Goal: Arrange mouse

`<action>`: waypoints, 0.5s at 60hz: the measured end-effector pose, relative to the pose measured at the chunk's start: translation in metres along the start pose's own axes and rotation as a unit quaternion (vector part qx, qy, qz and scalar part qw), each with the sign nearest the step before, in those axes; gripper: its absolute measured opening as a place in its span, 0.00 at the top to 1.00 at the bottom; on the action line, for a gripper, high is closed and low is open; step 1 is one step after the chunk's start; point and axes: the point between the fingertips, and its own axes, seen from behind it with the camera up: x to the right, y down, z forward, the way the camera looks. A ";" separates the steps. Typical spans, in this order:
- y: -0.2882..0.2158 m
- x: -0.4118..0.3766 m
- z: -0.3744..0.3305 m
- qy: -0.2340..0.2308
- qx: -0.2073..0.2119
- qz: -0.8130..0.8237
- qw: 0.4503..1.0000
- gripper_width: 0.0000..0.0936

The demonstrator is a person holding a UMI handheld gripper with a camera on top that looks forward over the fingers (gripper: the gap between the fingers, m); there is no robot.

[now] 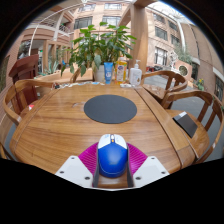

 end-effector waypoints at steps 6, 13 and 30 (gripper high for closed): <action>-0.002 0.002 -0.001 0.000 -0.004 0.016 1.000 0.61; -0.046 0.006 -0.023 0.000 0.031 0.024 0.999 0.61; -0.244 0.008 -0.031 -0.027 0.178 0.031 0.983 0.61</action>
